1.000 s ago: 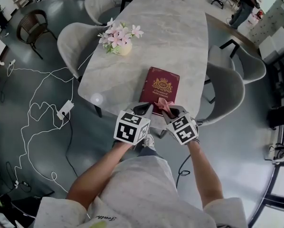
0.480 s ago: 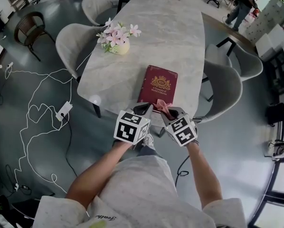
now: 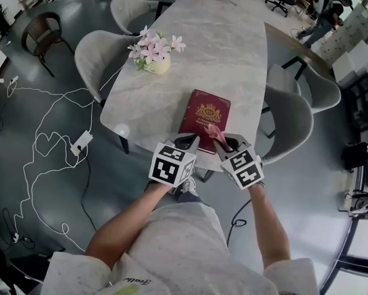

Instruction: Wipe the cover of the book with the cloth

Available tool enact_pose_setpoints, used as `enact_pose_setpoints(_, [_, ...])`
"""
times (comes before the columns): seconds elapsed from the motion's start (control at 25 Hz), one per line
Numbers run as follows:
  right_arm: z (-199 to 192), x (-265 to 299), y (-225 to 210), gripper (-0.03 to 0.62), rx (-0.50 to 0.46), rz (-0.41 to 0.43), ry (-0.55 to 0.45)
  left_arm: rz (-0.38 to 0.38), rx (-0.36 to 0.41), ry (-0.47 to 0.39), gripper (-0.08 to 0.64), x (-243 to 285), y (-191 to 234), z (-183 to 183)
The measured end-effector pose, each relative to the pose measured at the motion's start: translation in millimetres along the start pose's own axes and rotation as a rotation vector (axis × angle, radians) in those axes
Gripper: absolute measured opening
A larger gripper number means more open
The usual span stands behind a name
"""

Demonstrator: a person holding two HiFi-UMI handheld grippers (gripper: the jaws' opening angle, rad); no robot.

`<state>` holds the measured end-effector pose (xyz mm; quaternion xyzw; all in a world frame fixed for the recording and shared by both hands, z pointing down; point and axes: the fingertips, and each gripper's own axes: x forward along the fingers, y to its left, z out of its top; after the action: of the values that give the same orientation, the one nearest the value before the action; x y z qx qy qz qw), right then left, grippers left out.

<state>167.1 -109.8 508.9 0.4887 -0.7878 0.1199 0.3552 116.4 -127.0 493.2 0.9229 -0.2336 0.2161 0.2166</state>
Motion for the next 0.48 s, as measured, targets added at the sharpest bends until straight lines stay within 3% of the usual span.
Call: enact_pose_setpoints(0.48, [40.9,11.4,-55.4,0.015,-0.062,-0.001,-0.057,0.063,-0.028,-0.014,0.008,14.6,18.4,15.7])
